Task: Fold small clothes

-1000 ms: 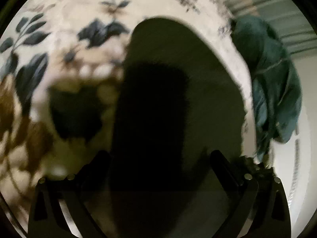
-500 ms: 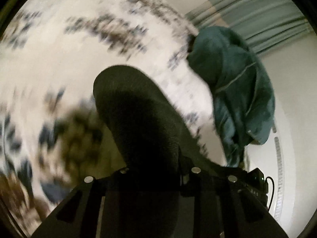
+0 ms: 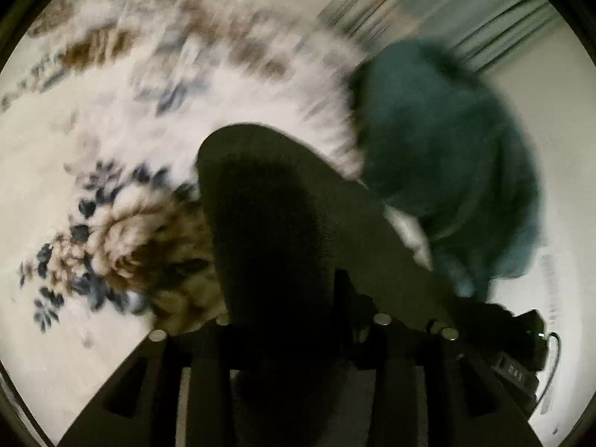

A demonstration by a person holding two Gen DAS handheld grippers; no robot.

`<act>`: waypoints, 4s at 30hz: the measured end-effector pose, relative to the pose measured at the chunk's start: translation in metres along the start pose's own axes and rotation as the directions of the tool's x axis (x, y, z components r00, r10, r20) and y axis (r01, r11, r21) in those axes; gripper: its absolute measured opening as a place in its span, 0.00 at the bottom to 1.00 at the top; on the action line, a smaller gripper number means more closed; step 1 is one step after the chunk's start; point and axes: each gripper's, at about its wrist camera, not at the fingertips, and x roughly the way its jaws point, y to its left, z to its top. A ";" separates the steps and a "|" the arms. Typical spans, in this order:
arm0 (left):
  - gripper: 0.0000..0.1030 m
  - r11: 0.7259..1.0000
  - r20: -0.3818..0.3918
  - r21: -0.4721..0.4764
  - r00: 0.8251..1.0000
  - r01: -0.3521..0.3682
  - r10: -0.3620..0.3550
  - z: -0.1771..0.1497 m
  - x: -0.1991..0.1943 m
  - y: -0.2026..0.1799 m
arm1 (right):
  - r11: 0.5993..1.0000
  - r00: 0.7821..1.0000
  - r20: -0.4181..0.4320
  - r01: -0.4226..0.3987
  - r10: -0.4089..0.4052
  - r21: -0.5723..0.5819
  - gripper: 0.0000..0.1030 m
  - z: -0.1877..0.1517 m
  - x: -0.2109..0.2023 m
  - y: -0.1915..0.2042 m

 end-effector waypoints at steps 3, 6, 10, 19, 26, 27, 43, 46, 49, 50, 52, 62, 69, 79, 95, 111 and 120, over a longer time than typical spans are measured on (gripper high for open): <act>0.44 0.991 -0.143 -0.040 0.983 -0.124 0.118 -0.008 0.045 0.035 | 0.976 0.965 -0.148 0.218 -0.218 -0.013 0.41 -0.013 0.041 -0.028; 0.83 0.991 -0.077 -0.041 0.989 -0.130 0.126 -0.030 0.037 0.042 | 0.953 0.939 -0.165 0.293 -0.302 -0.079 0.61 -0.030 0.038 -0.036; 0.91 0.978 -0.007 -0.028 0.979 -0.205 0.205 -0.060 0.017 0.036 | 0.855 0.870 -0.054 0.469 -0.490 -0.220 0.76 -0.031 -0.005 -0.040; 0.99 0.892 0.109 0.046 0.890 -0.450 0.443 -0.104 -0.019 -0.007 | 0.623 0.710 0.072 0.658 -0.700 -0.423 1.00 -0.009 0.004 0.008; 1.00 0.876 0.160 0.077 0.873 -0.475 0.460 -0.125 -0.088 -0.075 | 0.476 0.638 0.226 0.725 -0.736 -0.498 1.00 -0.041 -0.093 0.090; 1.00 0.875 0.167 0.074 0.871 -0.478 0.461 -0.130 -0.103 -0.086 | 0.464 0.635 0.247 0.730 -0.732 -0.502 1.00 -0.047 -0.119 0.101; 1.00 0.856 0.340 0.066 0.818 -0.512 0.463 -0.235 -0.339 -0.253 | 0.431 0.659 0.464 0.745 -0.593 -0.509 1.00 -0.145 -0.425 0.309; 1.00 0.855 0.376 0.062 0.806 -0.515 0.458 -0.254 -0.377 -0.277 | 0.436 0.678 0.491 0.732 -0.548 -0.524 1.00 -0.167 -0.484 0.341; 1.00 0.859 0.402 0.049 0.797 -0.510 0.450 -0.272 -0.409 -0.295 | 0.424 0.686 0.526 0.726 -0.503 -0.542 1.00 -0.187 -0.529 0.368; 1.00 0.859 0.409 0.047 0.794 -0.510 0.449 -0.279 -0.419 -0.302 | 0.425 0.690 0.529 0.722 -0.494 -0.545 1.00 -0.190 -0.538 0.373; 1.00 0.858 0.425 0.047 0.787 -0.512 0.447 -0.291 -0.435 -0.312 | 0.436 0.704 0.537 0.710 -0.465 -0.552 1.00 -0.205 -0.568 0.388; 1.00 0.853 0.489 0.047 0.757 -0.519 0.434 -0.333 -0.487 -0.342 | 0.438 0.716 0.590 0.697 -0.374 -0.568 1.00 -0.249 -0.649 0.422; 1.00 0.859 0.508 0.037 0.750 -0.510 0.424 -0.348 -0.497 -0.349 | 0.443 0.730 0.581 0.682 -0.360 -0.582 1.00 -0.259 -0.669 0.425; 1.00 0.855 0.527 0.025 0.733 -0.518 0.429 -0.364 -0.508 -0.356 | 0.449 0.751 0.561 0.659 -0.350 -0.603 1.00 -0.257 -0.674 0.422; 1.00 0.847 0.529 0.028 0.727 -0.530 0.437 -0.368 -0.510 -0.362 | 0.457 0.749 0.560 0.660 -0.353 -0.596 1.00 -0.259 -0.676 0.421; 1.00 0.849 0.527 0.031 0.730 -0.528 0.435 -0.369 -0.510 -0.361 | 0.459 0.751 0.559 0.659 -0.352 -0.596 1.00 -0.262 -0.680 0.420; 1.00 0.847 0.524 0.037 0.732 -0.531 0.436 -0.369 -0.511 -0.362 | 0.463 0.754 0.553 0.656 -0.355 -0.596 1.00 -0.263 -0.682 0.421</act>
